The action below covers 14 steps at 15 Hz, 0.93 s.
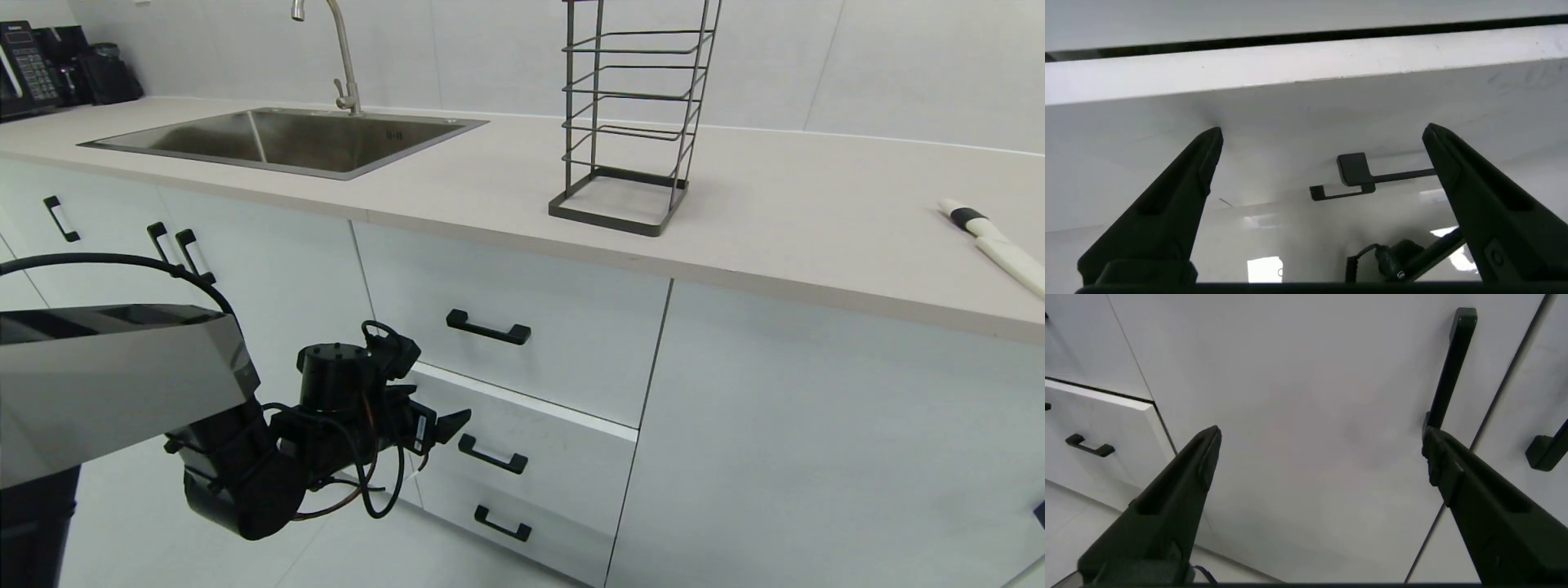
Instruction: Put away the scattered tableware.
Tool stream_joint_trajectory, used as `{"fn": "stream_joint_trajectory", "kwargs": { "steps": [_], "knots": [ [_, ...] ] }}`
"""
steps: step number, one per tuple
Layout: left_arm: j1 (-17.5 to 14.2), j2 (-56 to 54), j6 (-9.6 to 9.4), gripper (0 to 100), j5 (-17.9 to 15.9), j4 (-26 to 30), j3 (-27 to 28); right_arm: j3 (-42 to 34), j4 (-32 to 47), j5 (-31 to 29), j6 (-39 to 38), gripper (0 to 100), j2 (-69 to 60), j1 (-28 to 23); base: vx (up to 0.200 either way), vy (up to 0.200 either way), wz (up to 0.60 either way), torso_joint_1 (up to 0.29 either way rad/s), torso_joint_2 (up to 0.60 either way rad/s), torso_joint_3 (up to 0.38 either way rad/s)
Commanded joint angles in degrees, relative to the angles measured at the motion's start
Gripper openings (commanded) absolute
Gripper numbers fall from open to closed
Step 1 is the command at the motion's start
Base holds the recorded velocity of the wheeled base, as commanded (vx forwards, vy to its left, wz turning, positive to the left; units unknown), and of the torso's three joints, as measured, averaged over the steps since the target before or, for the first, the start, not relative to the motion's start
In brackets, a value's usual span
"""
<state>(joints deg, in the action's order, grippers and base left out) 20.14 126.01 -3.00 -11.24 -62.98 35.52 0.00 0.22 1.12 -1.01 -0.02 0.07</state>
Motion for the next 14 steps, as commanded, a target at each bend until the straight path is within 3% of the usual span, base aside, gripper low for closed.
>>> {"fn": "stream_joint_trajectory", "kwargs": {
  "steps": [1,6,11,12,14],
  "knots": [
    [-0.01,0.72,0.01,100,-0.01,-0.04,1.30,0.00,-0.04,0.02,0.05,100,0.02,0.01,0.000,0.000,0.00,0.000,0.00,0.000],
    [-0.28,0.20,0.01,100,0.25,-1.01,-0.02,0.00,-0.04,0.11,0.05,100,0.02,0.01,0.000,0.000,0.00,0.000,0.00,0.000],
    [-0.36,-13.25,0.45,100,2.10,-2.24,-16.01,0.00,-0.04,0.02,0.05,100,0.02,0.01,0.000,0.000,0.00,0.000,0.00,0.000],
    [-0.36,-14.66,0.45,100,2.10,-2.24,-17.07,0.00,-0.04,0.02,0.05,100,0.02,0.01,0.000,0.000,0.00,0.000,0.00,0.000],
    [-2.38,-23.62,0.36,100,2.10,-2.15,-22.69,0.00,0.04,0.02,0.05,100,0.02,0.01,0.000,0.000,0.00,0.000,0.00,0.000]
  ]
}}
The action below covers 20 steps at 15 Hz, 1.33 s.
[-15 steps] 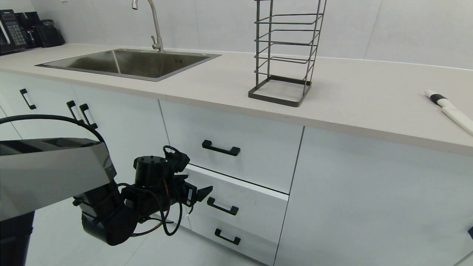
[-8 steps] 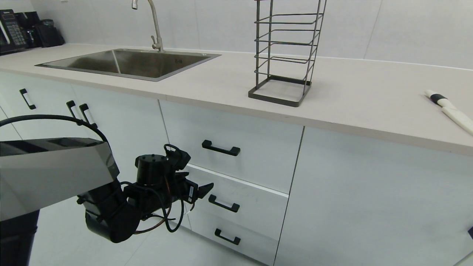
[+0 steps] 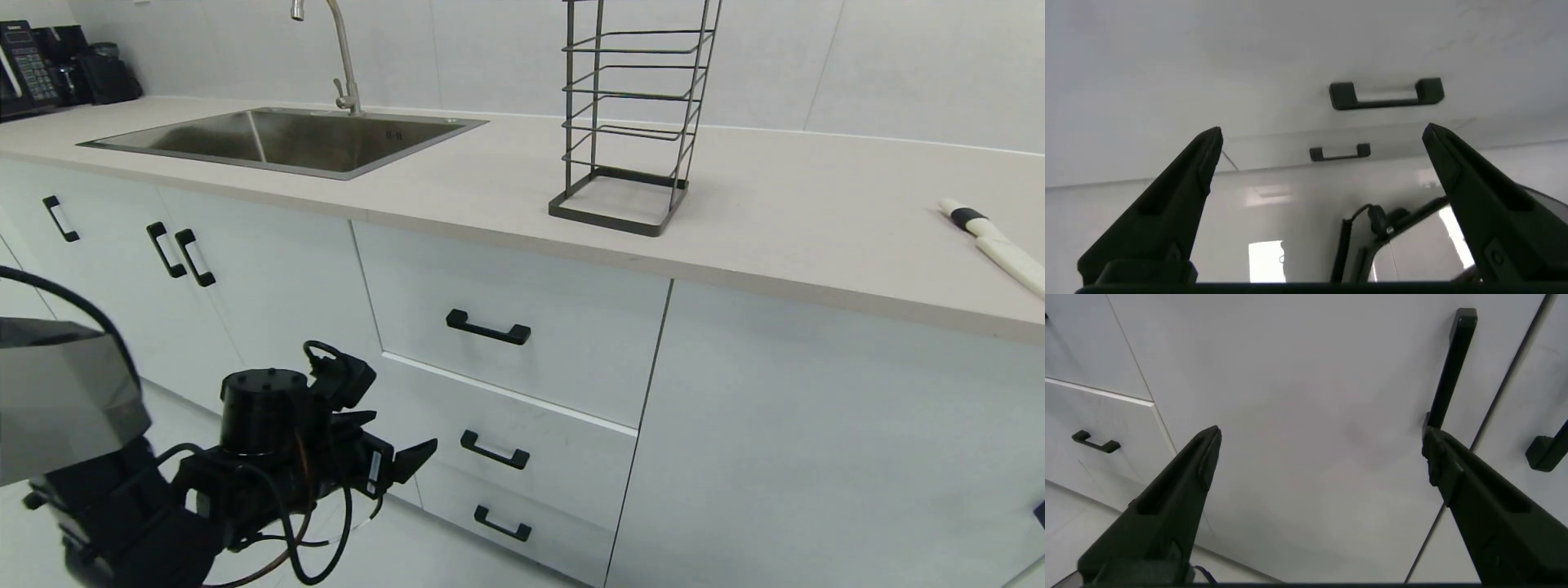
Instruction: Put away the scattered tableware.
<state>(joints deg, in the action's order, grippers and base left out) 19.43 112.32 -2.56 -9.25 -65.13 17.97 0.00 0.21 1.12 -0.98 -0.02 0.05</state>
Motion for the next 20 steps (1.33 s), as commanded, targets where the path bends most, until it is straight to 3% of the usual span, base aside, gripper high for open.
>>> {"fn": "stream_joint_trajectory", "kwargs": {
  "steps": [1,2,4,6,9,12,13,14,15,17,20],
  "knots": [
    [-3.79,-12.48,-0.43,100,-0.06,0.01,-6.02,0.00,0.06,0.02,0.01,100,0.02,0.04,0.000,0.000,0.00,0.000,0.00,0.000],
    [-5.63,-15.29,-0.78,100,-0.06,0.01,-7.25,0.00,-0.03,0.02,-0.08,100,0.02,0.04,0.000,0.000,0.00,0.000,0.00,0.000],
    [-6.34,-17.58,-0.96,100,-0.15,-0.08,-8.39,0.00,-0.03,0.02,0.01,100,0.02,0.04,0.000,0.000,0.00,0.000,0.00,0.000],
    [-6.60,-34.01,-1.04,100,-0.24,0.36,-16.30,0.00,-0.03,0.02,0.01,100,0.02,0.04,0.000,0.000,0.00,0.000,0.00,0.000],
    [-7.48,-51.59,-1.04,100,-0.06,6.25,-17.97,0.00,-0.03,0.02,0.01,100,0.02,0.04,0.000,0.000,0.00,0.000,0.00,0.000],
    [-14.51,-81.12,-3.06,100,-0.42,26.81,-17.53,0.00,0.06,0.02,-0.08,100,0.11,0.04,0.000,0.000,0.00,0.000,0.00,0.000],
    [-15.21,-87.45,-3.06,100,-0.42,33.58,-15.60,0.00,-0.03,0.02,-0.08,100,0.11,0.04,0.000,0.000,0.00,0.000,0.00,0.000],
    [-15.21,-89.82,-3.06,100,-0.42,36.48,-14.80,0.00,-0.03,0.02,-0.08,100,0.02,0.04,0.000,0.000,0.00,0.000,0.00,0.000],
    [-15.30,-98.79,-3.15,100,-0.42,48.79,-11.03,0.00,0.06,0.02,-0.08,100,0.11,0.04,0.000,0.000,0.00,0.000,0.00,0.000],
    [-15.30,-104.41,-3.59,100,-0.42,57.05,-10.41,0.00,-0.03,0.02,-0.08,100,0.02,0.04,0.000,0.000,0.00,0.000,0.00,0.000],
    [-15.30,-107.14,-3.33,100,-0.33,59.69,-14.37,0.00,0.06,0.02,-0.08,100,0.11,0.04,0.000,0.000,0.00,0.000,0.00,0.000]
  ]
}}
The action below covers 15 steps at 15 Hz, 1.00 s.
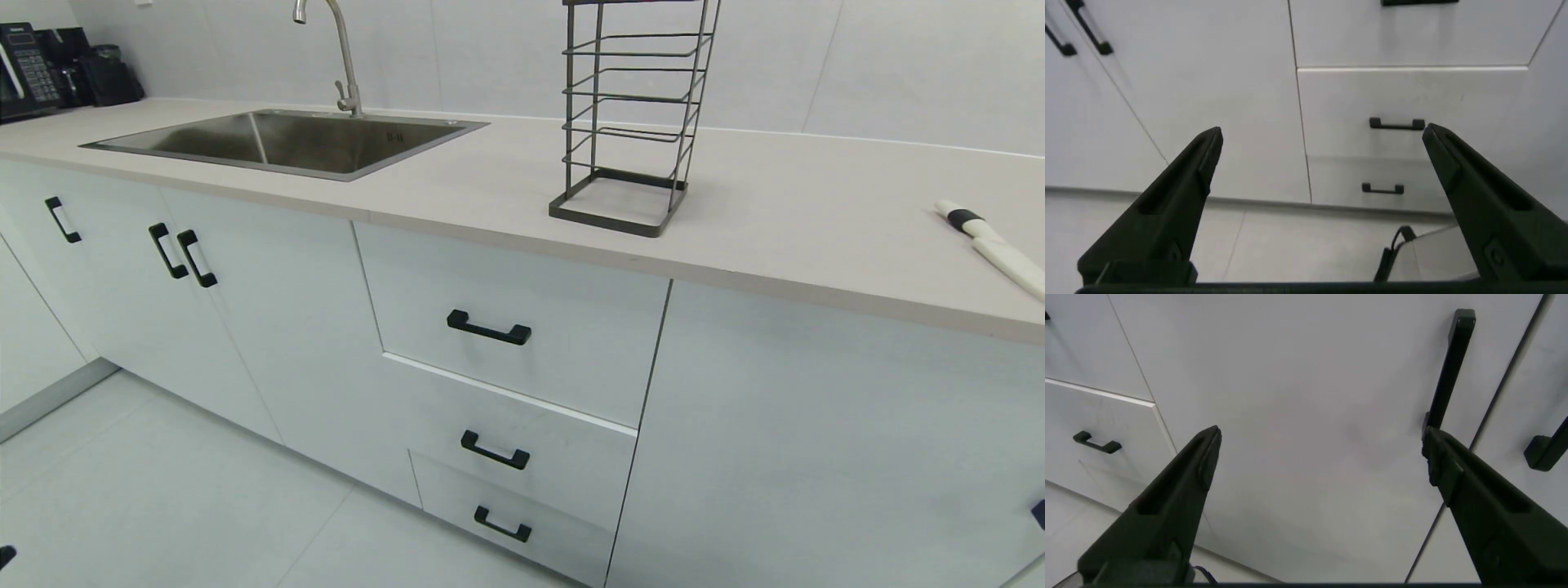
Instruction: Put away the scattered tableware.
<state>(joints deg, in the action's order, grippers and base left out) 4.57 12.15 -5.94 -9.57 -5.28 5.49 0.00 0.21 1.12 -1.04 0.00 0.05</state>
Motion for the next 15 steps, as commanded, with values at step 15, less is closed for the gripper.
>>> {"fn": "stream_joint_trajectory", "kwargs": {
  "steps": [15],
  "knots": [
    [-4.57,-12.15,4.79,100,4.65,5.28,-5.49,0.00,-0.03,0.02,-0.11,100,0.09,0.04,0.000,0.000,-0.24,-0.001,0.00,0.000]
  ]
}}
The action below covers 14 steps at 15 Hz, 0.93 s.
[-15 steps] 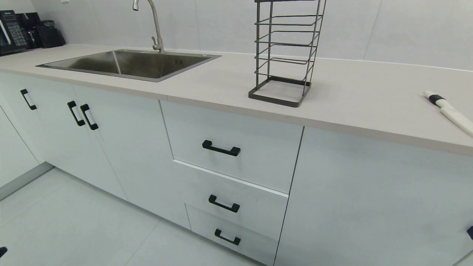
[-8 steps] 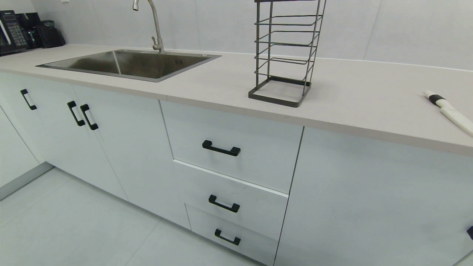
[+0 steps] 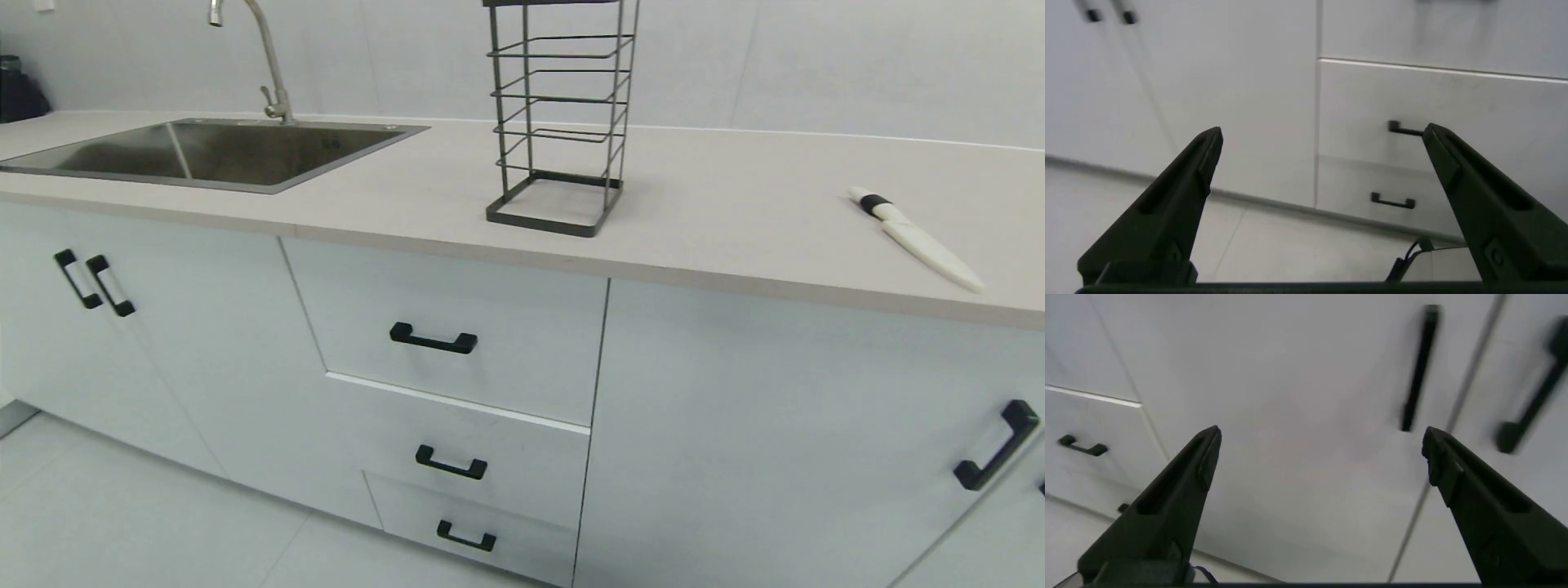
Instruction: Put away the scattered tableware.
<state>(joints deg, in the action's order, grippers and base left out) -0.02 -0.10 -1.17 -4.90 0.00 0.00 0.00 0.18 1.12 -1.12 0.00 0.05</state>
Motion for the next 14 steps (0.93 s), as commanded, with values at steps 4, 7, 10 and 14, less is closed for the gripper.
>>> {"fn": "stream_joint_trajectory", "kwargs": {
  "steps": [4,7,10,14],
  "knots": [
    [-0.06,0.10,0.20,100,0.24,0.09,0.00,0.00,0.08,0.11,0.07,100,0.09,0.04,0.000,0.000,0.00,0.000,0.00,0.000],
    [-0.06,0.10,0.56,100,0.15,0.00,0.00,0.00,0.08,0.11,0.07,100,0.09,0.04,0.000,0.000,-0.20,-0.001,0.00,0.001],
    [0.02,0.10,0.56,100,0.24,0.00,0.00,0.00,-0.01,0.11,0.07,100,0.09,0.13,0.000,0.000,0.00,0.000,0.00,0.000],
    [0.02,0.10,0.64,100,0.33,0.00,0.00,0.00,0.08,0.11,0.07,100,0.09,0.04,0.150,0.000,0.00,-0.002,0.00,0.004]
  ]
}}
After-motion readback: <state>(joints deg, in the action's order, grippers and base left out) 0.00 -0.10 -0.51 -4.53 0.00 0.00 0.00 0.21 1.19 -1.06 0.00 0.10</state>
